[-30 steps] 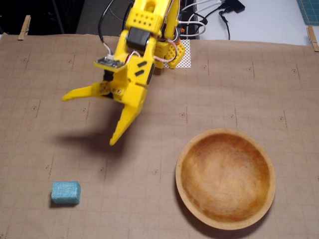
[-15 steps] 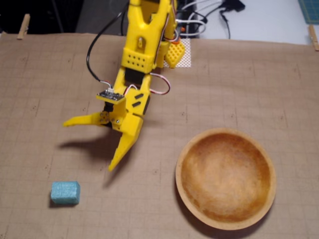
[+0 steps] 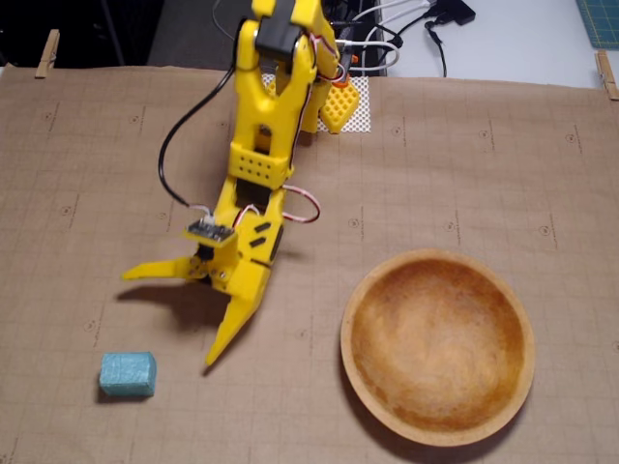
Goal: Grasp a blue block and put it in the bowl.
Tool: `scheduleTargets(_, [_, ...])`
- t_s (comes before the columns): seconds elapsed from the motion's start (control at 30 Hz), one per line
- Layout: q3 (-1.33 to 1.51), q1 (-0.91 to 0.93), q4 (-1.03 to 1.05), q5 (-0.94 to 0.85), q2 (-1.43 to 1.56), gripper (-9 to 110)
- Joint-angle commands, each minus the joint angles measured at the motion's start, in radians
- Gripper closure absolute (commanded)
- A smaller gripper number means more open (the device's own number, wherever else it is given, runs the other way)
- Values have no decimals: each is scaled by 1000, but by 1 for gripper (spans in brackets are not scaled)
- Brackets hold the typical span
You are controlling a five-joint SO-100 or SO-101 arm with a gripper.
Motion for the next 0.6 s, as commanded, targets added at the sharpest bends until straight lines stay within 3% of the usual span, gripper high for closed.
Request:
scheduleTargets(0.0, [-98,18,-26,8,-23,35])
scheduleTargets(0.57, [-465,61,109,6,-225,35])
